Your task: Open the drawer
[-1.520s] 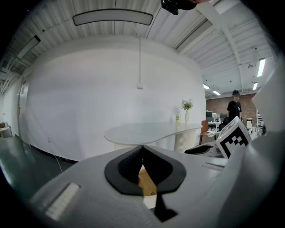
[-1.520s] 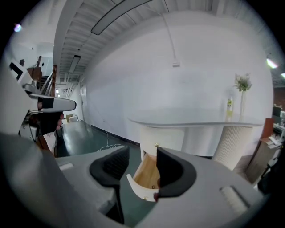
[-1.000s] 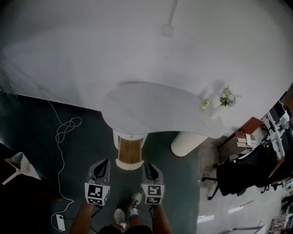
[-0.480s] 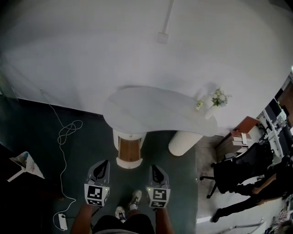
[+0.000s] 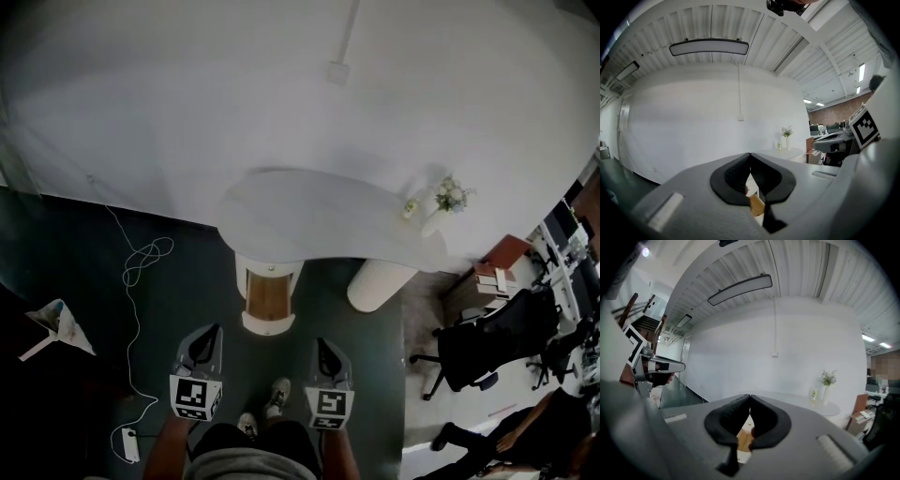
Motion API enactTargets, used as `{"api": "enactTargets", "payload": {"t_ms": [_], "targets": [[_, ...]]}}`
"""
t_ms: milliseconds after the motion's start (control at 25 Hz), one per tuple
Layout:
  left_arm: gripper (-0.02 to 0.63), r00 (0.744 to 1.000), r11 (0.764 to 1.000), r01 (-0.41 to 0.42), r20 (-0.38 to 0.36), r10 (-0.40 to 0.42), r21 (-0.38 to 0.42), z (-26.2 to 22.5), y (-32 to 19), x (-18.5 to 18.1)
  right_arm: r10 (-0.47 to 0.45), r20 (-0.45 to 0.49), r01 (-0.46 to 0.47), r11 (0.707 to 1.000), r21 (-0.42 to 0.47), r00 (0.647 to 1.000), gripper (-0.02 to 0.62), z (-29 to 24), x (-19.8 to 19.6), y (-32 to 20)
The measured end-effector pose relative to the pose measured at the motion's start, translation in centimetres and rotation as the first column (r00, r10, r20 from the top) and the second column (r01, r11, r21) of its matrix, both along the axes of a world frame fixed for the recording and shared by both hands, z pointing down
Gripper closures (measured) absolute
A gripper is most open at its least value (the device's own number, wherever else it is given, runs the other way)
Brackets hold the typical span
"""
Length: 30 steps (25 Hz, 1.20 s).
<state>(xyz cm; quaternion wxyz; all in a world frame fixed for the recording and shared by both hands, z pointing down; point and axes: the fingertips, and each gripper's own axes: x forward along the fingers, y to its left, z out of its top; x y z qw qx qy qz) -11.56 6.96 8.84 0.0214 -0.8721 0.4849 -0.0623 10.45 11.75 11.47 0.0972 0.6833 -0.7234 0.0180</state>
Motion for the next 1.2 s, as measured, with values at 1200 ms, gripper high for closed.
{"api": "enactTargets", "payload": {"t_ms": [1200], "targets": [[0.6, 1.0, 1.0, 0.012, -0.009, -0.012, 0.004, -0.5, 0.1, 0.1, -0.02, 0.004, 0.02, 0.999, 0.03, 1.0, 0.589, -1.3, -0.3, -0.8]]}}
